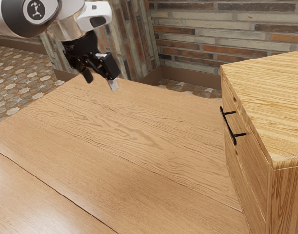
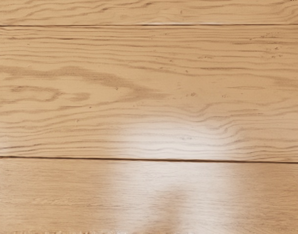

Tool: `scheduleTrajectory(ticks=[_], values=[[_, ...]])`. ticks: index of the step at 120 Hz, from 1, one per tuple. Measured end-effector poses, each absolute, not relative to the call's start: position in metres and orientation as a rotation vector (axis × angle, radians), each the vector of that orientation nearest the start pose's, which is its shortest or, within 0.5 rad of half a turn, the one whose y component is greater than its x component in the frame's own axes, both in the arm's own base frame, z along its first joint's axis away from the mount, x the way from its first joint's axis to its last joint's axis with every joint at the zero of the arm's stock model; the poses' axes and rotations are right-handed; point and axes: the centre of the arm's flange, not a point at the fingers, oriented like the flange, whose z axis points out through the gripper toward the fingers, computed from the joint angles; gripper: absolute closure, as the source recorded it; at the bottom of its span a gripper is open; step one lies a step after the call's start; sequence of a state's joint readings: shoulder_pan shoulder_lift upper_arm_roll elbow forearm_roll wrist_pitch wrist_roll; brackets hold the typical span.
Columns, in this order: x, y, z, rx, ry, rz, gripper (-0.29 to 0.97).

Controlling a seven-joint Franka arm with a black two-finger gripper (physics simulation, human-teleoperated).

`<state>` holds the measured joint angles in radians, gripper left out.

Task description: Pull the drawer handle with one arm to open the drawer

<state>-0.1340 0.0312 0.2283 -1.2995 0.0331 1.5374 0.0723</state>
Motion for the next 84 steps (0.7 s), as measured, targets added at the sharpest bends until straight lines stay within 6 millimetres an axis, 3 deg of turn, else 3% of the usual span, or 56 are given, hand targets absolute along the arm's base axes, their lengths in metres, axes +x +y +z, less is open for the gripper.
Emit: scheduleTrajectory(ticks=[24, 36, 39, 42, 49, 55, 61, 65, 69, 75, 84], values=[[0.538, 0.116, 0.735, -3.050, -0.165, -0.307, 0.02], [0.483, 0.117, 0.825, -3.000, -0.202, -0.551, 0.02], [0.478, 0.105, 0.834, -3.001, -0.197, -0.575, 0.02], [0.480, 0.081, 0.837, -3.014, -0.167, -0.585, 0.02], [0.485, -0.016, 0.838, -3.060, -0.001, -0.593, 0.02], [0.474, -0.102, 0.836, -3.100, 0.162, -0.589, 0.02], [0.461, -0.154, 0.834, -3.129, 0.233, -0.575, 0.02], [0.456, -0.167, 0.832, -3.143, 0.215, -0.563, 0.03], [0.457, -0.167, 0.831, -3.157, 0.155, -0.552, 0.03], [0.465, -0.154, 0.826, -3.176, 0.023, -0.529, 0.02], [0.478, -0.125, 0.802, -3.186, -0.197, -0.453, 0.02]])
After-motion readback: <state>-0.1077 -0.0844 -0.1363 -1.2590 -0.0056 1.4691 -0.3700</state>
